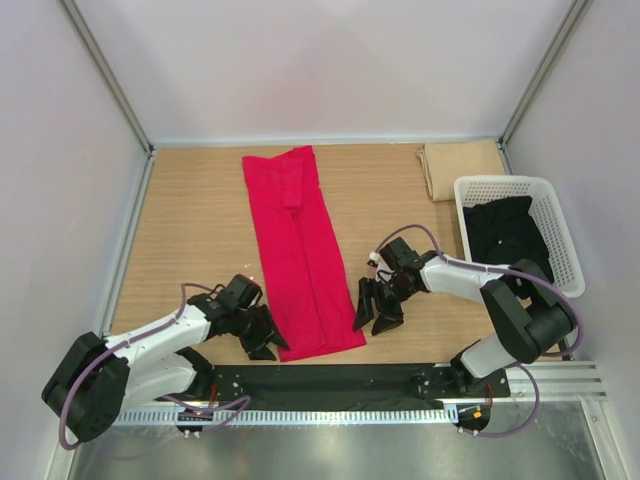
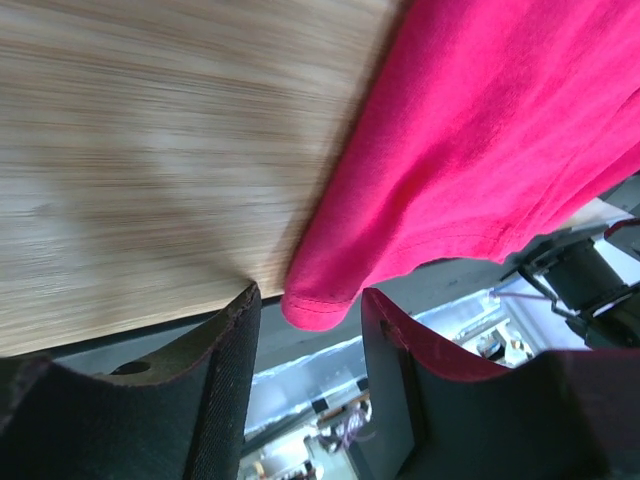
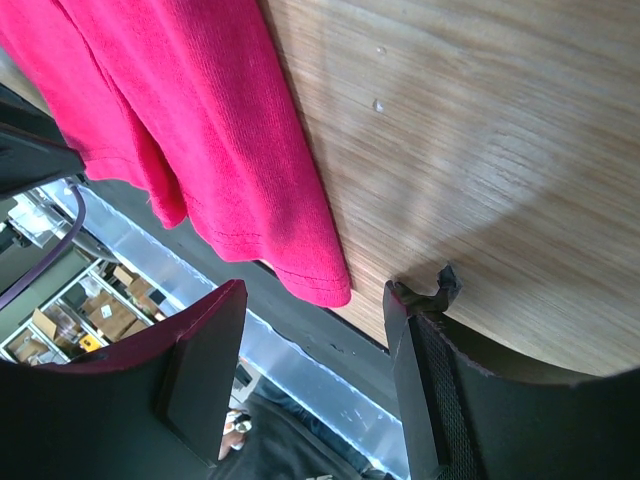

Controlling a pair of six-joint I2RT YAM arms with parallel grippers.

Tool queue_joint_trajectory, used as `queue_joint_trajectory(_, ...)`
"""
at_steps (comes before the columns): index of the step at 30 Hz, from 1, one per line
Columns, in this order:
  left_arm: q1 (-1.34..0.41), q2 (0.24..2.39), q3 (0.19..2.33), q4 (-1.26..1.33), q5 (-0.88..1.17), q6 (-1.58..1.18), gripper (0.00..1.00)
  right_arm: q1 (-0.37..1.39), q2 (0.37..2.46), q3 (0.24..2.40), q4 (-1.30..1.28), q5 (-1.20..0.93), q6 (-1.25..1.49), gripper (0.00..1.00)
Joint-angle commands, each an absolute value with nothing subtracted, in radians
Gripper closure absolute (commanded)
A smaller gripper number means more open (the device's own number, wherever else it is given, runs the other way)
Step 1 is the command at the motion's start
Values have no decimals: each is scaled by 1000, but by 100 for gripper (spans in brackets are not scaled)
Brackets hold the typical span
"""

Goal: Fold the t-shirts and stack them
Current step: Fold the tshirt

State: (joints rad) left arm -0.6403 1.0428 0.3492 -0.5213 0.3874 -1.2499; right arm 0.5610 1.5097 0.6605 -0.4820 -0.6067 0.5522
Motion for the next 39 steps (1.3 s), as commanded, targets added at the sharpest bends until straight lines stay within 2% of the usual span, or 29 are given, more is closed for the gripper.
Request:
queue_joint_trajectory(1,-666,1091,344,-482,367,-1253,55,566,1494,638,-479,-572,535,36)
queue_joint_trajectory(6,-669,1049,319,-492,353,-1288,62,565,1488,634,-482,-574,534,36)
queue_joint_trajectory(14,-669,1049,302,-471,353,-1292,82,566,1494,592,-466,-592,532,36)
queue_joint_trajectory(20,-669,1048,311,-459,359,-1290,90,574,1520,578,-428,-597,560,37)
queue_joint_trajectory(26,-669,1086,327,-448,379,-1264,93,588,1543,564,-376,-558,587,39)
queue_joint_trajectory(31,-669,1091,337,-451,382,-1252,93,586,1569,587,-354,-506,594,45)
queue_joint_trajectory(39,-669,1117,370,-479,382,-1210,94,588,1575,583,-374,-446,571,46)
